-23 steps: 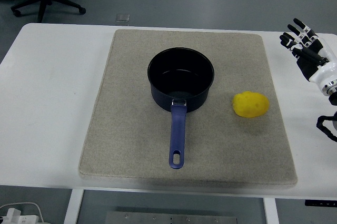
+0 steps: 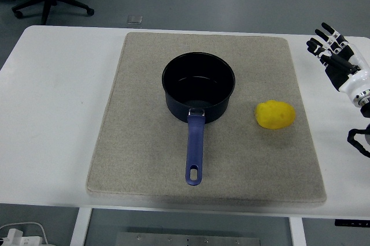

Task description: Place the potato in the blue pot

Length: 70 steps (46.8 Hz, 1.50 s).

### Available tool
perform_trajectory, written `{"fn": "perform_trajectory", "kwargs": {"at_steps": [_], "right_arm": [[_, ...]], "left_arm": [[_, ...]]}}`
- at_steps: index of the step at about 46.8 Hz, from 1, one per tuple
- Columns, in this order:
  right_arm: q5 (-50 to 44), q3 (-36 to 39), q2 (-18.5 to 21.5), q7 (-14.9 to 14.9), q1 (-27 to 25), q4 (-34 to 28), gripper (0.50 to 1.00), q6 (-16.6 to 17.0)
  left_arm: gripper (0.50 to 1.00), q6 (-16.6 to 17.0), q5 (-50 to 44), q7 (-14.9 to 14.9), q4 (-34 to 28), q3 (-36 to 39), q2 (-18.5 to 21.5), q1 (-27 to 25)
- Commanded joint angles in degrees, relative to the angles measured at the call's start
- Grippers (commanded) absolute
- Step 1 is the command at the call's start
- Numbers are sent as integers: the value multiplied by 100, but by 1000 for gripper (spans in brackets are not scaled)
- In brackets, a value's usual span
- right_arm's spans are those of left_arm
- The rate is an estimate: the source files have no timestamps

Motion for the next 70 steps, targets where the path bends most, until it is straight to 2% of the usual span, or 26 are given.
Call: {"fn": "perform_trajectory", "kwargs": {"at_steps": [1,20,35,42,50,56,60,66,70], "right_arm": [[-1,-1,-1,-9,8,0,930,1],[-1,-1,-9,-44,52,-149,930,106],[-1,-1,-212,-9,167,-369,930,194],[8,16,-212,-18,175,-396,928,97],[8,69,-203,-18,158,-396,930,-456],[8,69,-185,-9,131,-396,930,-500],[-9,69,-185,52,105,-352,930,-430],[-106,-28,-238,421,105,-220,928,-281],[-360,-37,-439,518,105,-97,928,-149]], "left_arm": [[994,-8,0,0,-2,-8,0,0],[994,-8,0,0,-11,0,0,0],[994,-8,0,9,-11,0,0,0],[994,-8,0,0,-11,0,0,0],[994,-8,0,0,-11,0,0,0],[994,-8,0,0,-11,0,0,0],[994,-8,0,0,-11,0,0,0],[994,-8,0,0,-11,0,0,0],[994,-8,0,1,-11,0,0,0]]}}
